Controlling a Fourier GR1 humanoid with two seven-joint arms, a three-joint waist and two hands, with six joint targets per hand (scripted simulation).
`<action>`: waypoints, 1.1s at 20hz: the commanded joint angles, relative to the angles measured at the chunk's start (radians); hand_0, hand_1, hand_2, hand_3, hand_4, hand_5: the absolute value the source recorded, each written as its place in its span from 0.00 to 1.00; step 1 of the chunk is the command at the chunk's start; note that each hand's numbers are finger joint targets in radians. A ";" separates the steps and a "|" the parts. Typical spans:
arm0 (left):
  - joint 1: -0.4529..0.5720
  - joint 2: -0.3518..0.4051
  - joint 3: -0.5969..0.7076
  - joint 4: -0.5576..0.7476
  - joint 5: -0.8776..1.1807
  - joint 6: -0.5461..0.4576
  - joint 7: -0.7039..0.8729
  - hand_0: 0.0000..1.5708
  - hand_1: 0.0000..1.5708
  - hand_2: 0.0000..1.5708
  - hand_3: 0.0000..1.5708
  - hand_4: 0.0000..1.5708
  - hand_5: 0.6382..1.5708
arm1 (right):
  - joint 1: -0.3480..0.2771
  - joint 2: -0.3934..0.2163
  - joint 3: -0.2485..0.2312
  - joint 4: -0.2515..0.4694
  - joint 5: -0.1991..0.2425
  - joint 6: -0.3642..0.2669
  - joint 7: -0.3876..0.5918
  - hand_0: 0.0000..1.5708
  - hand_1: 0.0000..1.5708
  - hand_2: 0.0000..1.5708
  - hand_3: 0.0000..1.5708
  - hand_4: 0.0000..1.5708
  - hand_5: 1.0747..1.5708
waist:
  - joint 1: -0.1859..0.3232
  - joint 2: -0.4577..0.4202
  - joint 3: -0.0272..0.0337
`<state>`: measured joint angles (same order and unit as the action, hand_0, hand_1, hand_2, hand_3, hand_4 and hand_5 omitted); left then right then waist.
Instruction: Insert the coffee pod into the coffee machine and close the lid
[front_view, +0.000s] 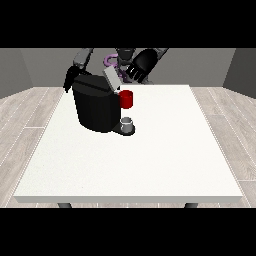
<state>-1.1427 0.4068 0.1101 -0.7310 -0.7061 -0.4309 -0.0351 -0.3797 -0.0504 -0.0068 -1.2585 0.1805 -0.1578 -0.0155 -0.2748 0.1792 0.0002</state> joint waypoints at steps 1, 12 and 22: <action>-0.051 0.009 0.015 0.018 0.003 -0.004 0.005 0.78 0.78 0.82 0.78 0.30 1.00 | -0.019 0.011 -0.004 -0.018 -0.005 -0.010 0.001 0.00 0.00 0.00 0.00 0.17 1.00 | -0.020 0.035 0.0000; -0.076 0.017 -0.007 0.039 -0.027 -0.006 -0.026 0.76 0.76 0.80 0.78 0.30 1.00 | -0.055 -0.034 -0.064 0.001 -0.033 0.002 0.004 0.00 0.00 0.00 0.00 0.06 1.00 | -0.005 0.082 0.0002; -0.111 -0.022 -0.003 0.062 -0.020 -0.032 0.008 0.76 0.76 0.79 0.76 0.28 1.00 | -0.052 -0.039 -0.077 0.049 -0.027 -0.009 -0.018 0.00 0.00 0.00 0.00 0.02 1.00 | -0.001 0.075 0.0004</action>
<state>-1.2362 0.4145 0.1134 -0.6697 -0.7298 -0.4333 -0.0633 -0.4439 -0.0738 -0.0675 -1.2422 0.1615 -0.1775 -0.0251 -0.2817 0.2898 0.0002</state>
